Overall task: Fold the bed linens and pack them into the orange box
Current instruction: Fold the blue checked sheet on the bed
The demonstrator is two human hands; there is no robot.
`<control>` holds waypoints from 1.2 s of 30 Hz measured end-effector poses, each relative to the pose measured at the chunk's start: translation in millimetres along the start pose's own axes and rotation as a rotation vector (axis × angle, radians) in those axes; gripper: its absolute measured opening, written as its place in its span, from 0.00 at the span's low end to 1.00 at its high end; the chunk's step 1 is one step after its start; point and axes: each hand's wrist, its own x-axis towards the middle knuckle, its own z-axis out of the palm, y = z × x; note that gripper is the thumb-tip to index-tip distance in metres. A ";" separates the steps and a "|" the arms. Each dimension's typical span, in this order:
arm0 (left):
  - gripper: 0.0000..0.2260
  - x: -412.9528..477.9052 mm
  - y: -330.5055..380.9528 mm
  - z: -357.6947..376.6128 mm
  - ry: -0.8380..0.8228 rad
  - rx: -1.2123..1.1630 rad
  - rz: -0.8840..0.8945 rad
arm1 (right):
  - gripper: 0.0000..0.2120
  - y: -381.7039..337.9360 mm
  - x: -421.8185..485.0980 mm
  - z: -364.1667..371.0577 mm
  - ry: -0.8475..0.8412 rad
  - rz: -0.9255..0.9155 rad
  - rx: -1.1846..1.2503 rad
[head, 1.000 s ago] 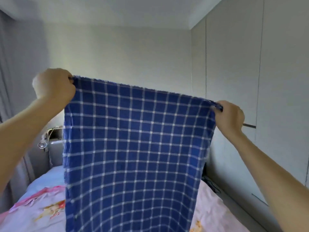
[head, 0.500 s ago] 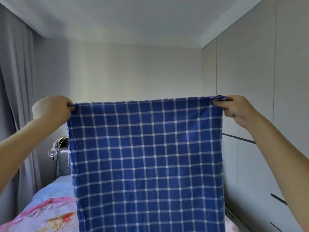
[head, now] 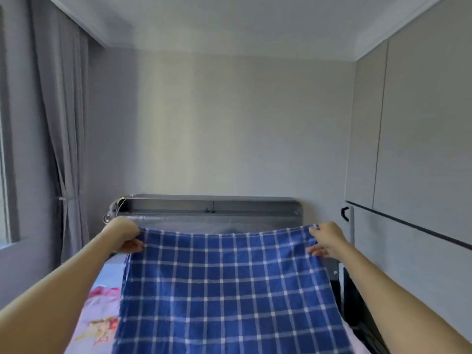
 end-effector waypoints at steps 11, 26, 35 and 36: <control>0.07 7.1 133.5 -70.6 0.492 -0.903 0.747 | 0.10 -180.3 40.1 -31.8 0.198 -0.794 0.608; 0.15 -101.1 -77.4 -27.1 0.227 -0.216 0.756 | 0.15 51.2 -93.6 -46.0 0.168 -0.520 0.379; 0.06 -159.8 -242.3 9.3 -0.037 0.555 0.566 | 0.14 232.9 -202.1 -33.8 0.027 -0.172 -0.121; 0.08 -165.9 -259.0 13.0 -0.067 0.571 0.534 | 0.15 245.5 -216.8 -31.1 0.018 -0.142 -0.200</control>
